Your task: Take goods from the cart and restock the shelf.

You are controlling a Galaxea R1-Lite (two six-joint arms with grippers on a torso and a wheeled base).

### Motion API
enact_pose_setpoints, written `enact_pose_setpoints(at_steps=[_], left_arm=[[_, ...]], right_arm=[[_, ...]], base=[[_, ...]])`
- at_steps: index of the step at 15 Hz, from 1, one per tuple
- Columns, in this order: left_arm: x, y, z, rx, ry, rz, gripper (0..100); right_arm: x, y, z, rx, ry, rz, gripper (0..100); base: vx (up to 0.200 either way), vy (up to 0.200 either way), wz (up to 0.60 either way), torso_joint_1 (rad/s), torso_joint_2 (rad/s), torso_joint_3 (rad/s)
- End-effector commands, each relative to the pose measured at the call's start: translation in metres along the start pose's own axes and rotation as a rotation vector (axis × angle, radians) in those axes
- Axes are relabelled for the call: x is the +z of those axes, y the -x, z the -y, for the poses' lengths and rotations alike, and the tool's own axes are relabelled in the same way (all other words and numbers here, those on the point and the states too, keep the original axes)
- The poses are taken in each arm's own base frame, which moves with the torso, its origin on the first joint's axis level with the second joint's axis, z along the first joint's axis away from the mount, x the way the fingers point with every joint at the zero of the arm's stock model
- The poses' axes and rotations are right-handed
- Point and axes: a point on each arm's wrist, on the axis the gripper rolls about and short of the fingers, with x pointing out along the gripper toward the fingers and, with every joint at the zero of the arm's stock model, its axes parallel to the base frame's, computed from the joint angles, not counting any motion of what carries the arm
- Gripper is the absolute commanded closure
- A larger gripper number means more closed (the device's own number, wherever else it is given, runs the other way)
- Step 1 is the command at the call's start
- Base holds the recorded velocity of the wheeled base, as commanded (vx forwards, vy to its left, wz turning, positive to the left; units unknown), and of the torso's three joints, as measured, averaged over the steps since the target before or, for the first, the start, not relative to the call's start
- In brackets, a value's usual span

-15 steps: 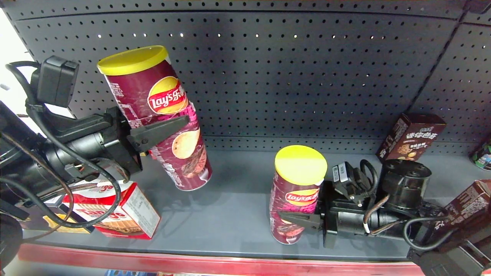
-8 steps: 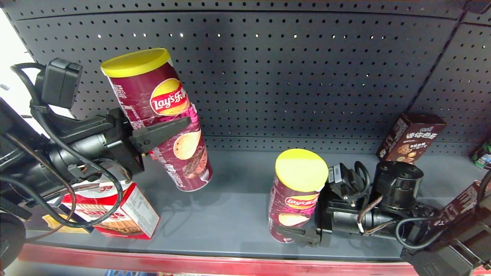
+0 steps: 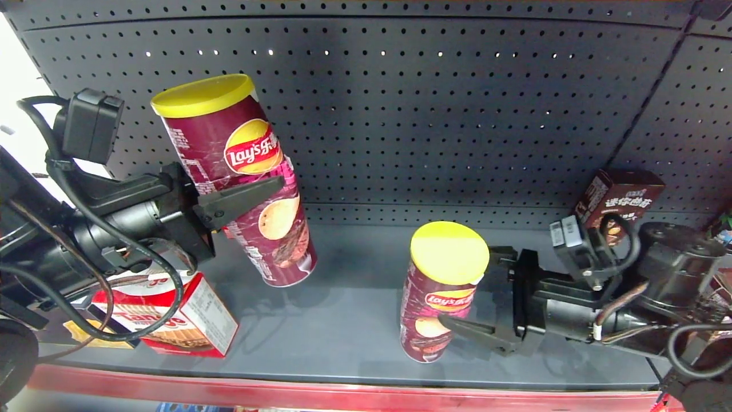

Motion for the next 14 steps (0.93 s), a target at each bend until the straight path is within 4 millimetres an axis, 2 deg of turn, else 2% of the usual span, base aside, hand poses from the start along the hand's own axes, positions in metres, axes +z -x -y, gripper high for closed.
enact_pose_setpoints(at_steps=[1,2,3,6,8,10,11,12,14], left_arm=[[-0.003,0.002,0.001,0.000,0.008,-0.007,100],[-0.003,0.002,0.002,-0.001,0.010,-0.010,100],[-0.002,0.003,0.003,-0.002,0.005,-0.005,100],[0.004,0.005,0.005,0.001,-0.008,0.008,100],[0.008,0.004,0.006,-0.004,-0.019,0.018,100],[0.008,0.004,0.006,-0.006,-0.020,0.019,100],[0.008,0.004,0.005,-0.008,-0.021,0.020,100],[0.009,0.004,0.005,-0.008,-0.024,0.023,100],[0.015,0.000,0.005,-0.015,-0.039,0.039,100]], right_arm=[[0.032,0.038,-0.012,-0.064,0.039,0.072,0],[0.036,0.047,-0.015,-0.080,0.038,0.083,0],[0.044,0.069,-0.023,-0.131,0.045,0.099,0],[0.060,0.112,-0.032,-0.306,0.071,0.107,0],[0.065,0.140,-0.049,-0.419,0.074,0.086,0],[0.062,0.157,-0.066,-0.492,0.063,0.060,0],[0.056,0.168,-0.082,-0.545,0.035,0.039,0],[0.053,0.171,-0.088,-0.559,0.024,0.035,0],[0.034,0.185,-0.123,-0.618,-0.048,0.032,0]], base=[[0.000,0.000,0.00,0.000,0.00,0.000],[0.000,0.000,0.00,0.000,0.00,0.000],[0.000,0.000,0.00,0.000,0.00,0.000],[0.000,0.000,0.00,0.000,0.00,0.000],[0.000,0.000,0.00,0.000,0.00,0.000],[0.000,0.000,0.00,0.000,0.00,0.000],[0.000,0.000,0.00,0.000,0.00,0.000],[0.000,0.000,0.00,0.000,0.00,0.000],[0.000,0.000,0.00,0.000,0.00,0.000]])
